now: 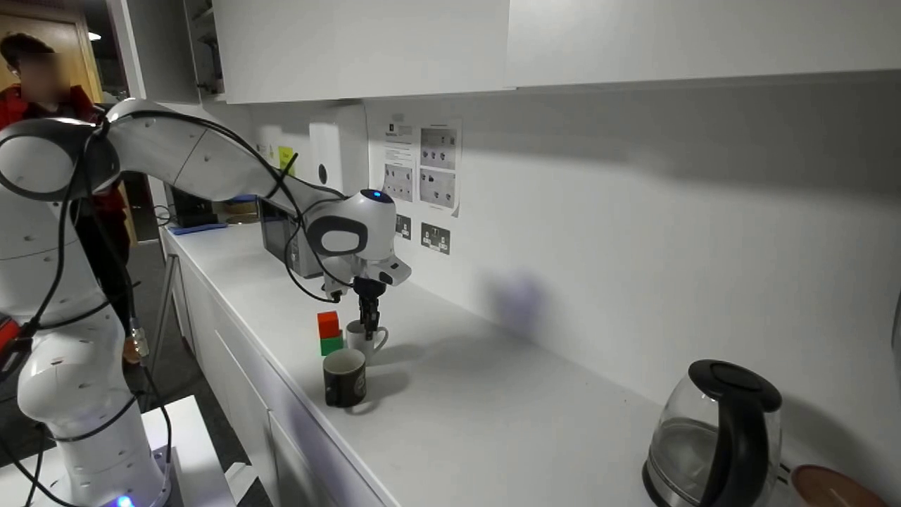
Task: Move the black and white mugs forward
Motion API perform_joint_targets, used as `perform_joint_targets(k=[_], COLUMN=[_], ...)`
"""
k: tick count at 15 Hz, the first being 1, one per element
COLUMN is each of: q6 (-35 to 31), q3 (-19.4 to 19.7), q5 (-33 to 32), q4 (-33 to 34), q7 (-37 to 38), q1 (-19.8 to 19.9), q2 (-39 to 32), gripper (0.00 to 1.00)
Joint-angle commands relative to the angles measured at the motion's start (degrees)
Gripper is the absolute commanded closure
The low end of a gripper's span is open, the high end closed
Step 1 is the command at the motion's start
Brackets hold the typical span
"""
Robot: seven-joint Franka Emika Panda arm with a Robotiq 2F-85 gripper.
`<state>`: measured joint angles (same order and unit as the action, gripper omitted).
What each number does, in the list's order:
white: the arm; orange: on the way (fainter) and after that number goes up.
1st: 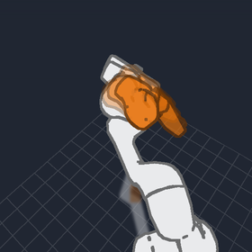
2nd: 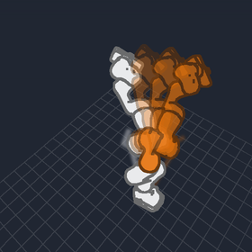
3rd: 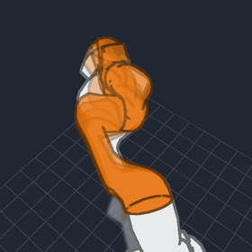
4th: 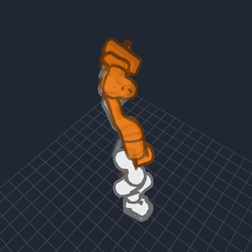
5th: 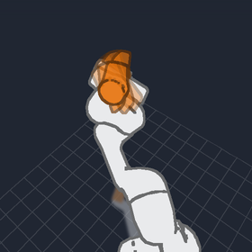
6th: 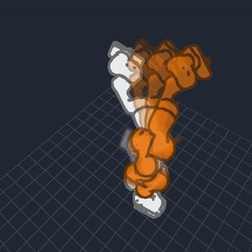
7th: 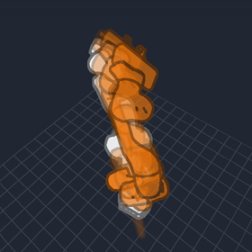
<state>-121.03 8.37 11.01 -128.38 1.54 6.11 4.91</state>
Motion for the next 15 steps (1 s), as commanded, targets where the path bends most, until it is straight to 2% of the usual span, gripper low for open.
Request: perform_joint_targets(k=[1,4,6,10,12,13,14,15], q6=[1.38,1.82,2.62,5.16,5.72,6.09,5.29,5.62], q3=[0.22,0.55,0.74,0.65,0.8,1.0,0.74,0.8], q5=[1.31,1.29,-1.49,-13.65,-17.61,-18.12,-15.96,-16.6], q4=[-1.51,-1.84,-2.52,-4.3,-5.15,-5.48,-2.93,-3.42], q7=[-1.96,-2.64,-3.79,-5.5,-6.63,-7.2,-4.88,-5.33], q1=[0.63,0.82,1.08,2.64,3.27,3.35,2.7,2.94], q2=[3.3,5.43,7.98,14.44,17.18,18.47,14.16,15.49], gripper=[0.03,0.0,0.0,0.0,0.0,0.0,0.0,0.0])
